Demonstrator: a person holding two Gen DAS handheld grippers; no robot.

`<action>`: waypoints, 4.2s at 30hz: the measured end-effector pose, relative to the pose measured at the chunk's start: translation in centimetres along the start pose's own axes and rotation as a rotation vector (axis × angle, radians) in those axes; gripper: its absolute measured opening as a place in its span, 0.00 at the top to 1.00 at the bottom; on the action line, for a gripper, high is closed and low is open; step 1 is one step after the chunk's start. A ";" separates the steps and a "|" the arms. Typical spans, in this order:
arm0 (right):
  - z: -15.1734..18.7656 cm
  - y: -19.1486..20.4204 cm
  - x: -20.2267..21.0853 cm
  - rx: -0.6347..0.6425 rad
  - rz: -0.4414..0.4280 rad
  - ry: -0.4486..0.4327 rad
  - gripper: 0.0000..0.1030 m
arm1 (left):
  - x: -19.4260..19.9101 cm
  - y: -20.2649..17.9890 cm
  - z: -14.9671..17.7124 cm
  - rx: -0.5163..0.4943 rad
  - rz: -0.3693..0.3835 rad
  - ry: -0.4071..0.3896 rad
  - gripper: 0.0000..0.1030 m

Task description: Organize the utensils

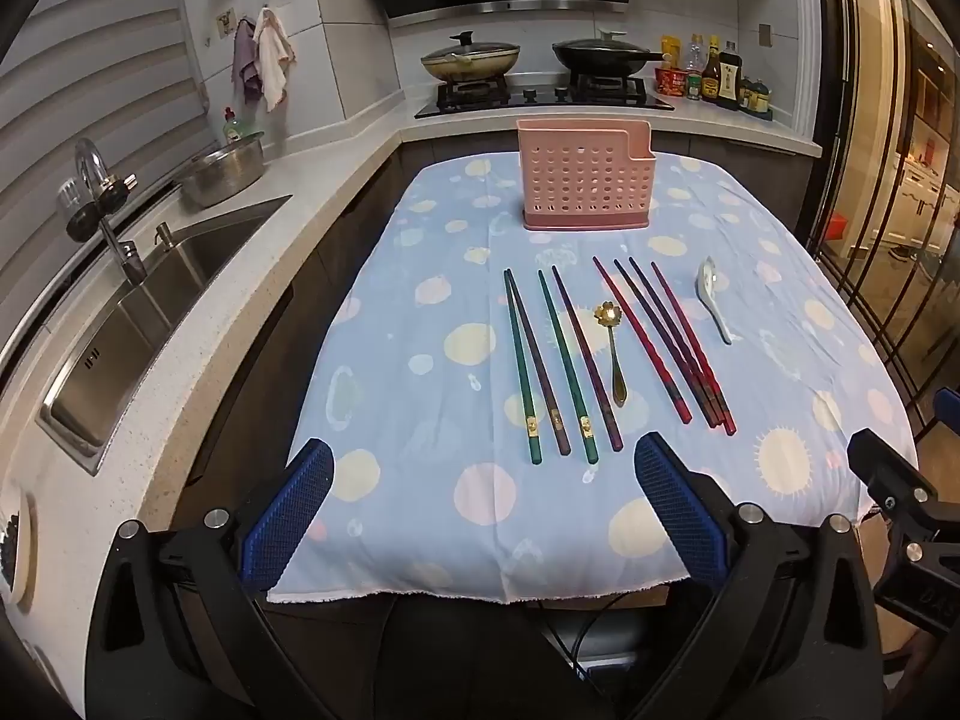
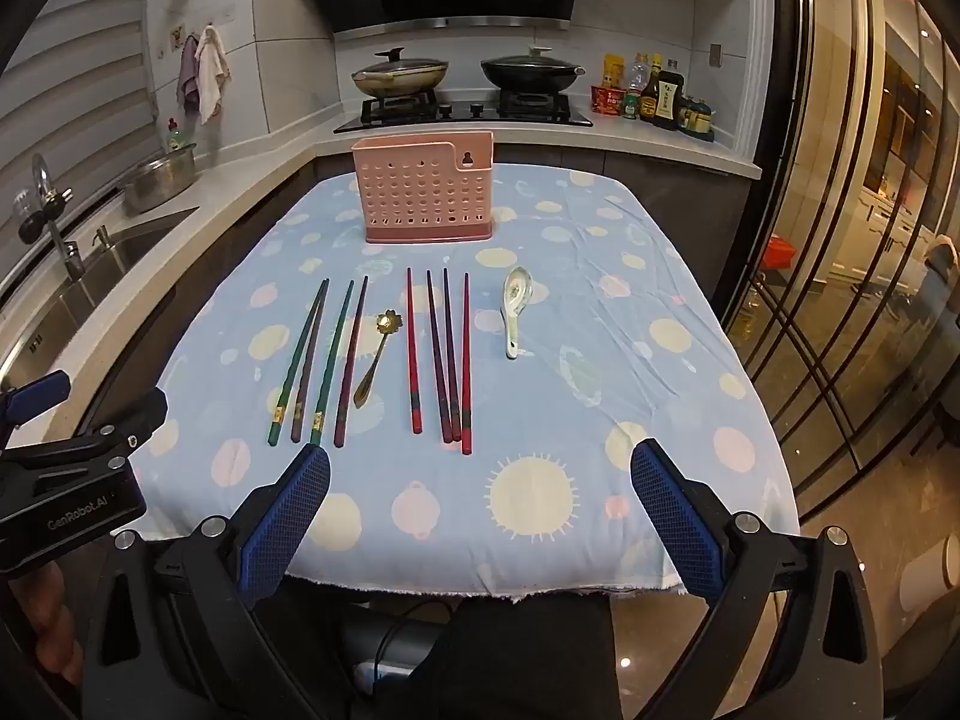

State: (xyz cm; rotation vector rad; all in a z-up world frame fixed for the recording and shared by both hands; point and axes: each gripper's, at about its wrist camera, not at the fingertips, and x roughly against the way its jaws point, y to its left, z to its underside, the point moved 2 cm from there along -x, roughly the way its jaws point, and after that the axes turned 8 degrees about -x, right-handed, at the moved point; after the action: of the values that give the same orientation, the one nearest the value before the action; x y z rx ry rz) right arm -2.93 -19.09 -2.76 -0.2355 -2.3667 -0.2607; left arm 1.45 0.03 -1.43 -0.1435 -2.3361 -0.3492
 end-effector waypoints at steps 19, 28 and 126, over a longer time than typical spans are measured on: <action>-0.1 0.1 0.1 0.006 -0.001 0.003 0.07 | 0.2 0.2 -0.2 -0.015 -0.027 -0.006 0.07; -0.2 0.2 0.1 0.005 -0.002 0.004 0.07 | 0.2 0.2 -0.1 -0.017 -0.027 -0.006 0.07; -0.3 -1.2 -2.7 -0.040 -0.001 0.058 0.07 | -3.6 -0.4 -0.1 -0.038 -0.005 0.078 0.07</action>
State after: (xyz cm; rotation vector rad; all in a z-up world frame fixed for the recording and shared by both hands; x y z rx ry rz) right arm -1.05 -20.64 -4.56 -0.2419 -2.3060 -0.3111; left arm 3.98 -0.38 -4.04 -0.1398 -2.2537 -0.3948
